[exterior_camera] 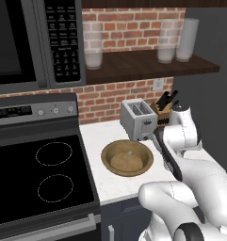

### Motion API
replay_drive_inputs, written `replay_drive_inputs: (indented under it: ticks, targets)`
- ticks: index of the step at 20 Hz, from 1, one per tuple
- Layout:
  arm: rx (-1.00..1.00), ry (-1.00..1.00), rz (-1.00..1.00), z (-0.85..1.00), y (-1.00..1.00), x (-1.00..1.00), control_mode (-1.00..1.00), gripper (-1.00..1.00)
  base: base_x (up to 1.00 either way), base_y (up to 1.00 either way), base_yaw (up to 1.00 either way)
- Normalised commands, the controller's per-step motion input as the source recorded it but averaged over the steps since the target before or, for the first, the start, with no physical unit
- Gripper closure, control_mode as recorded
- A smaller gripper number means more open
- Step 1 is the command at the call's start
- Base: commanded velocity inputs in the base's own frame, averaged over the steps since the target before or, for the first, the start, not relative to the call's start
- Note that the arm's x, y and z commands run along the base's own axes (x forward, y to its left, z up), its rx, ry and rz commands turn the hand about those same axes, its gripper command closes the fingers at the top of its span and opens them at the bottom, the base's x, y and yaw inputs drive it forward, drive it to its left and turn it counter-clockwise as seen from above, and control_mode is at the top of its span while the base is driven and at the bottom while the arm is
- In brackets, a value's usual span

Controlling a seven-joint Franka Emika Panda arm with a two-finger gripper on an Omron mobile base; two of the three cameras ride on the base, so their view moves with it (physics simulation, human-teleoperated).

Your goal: Grab a lemon wedge from the fridge and one ice cube from the ice bowl, and put them in the glass of lemonade.

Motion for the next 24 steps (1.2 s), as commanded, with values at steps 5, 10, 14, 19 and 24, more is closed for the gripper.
replay_drive_inputs:
  ticks: [5, 10, 14, 19, 24]
  targets:
    - [-0.06, 0.05, 0.0, -0.04, 0.0, 0.0, -1.0, 1.0, 0.0, 0.0, 0.0]
    - [-0.03, 0.04, 0.0, -0.01, 0.0, 0.03, -1.0, 1.0, 0.0, 0.0, 0.0]
    - [0.0, 0.03, 0.0, -0.01, 0.03, 0.1, -1.0, 1.0, 0.0, 0.0, 0.0]
    - [0.0, 0.03, 0.0, -0.13, 0.02, 0.13, -1.0, 1.0, 0.0, 0.0, 0.0]
    - [0.0, 0.02, 0.0, -0.14, 0.0, 0.12, -1.0, 1.0, 0.0, 0.0, 0.0]
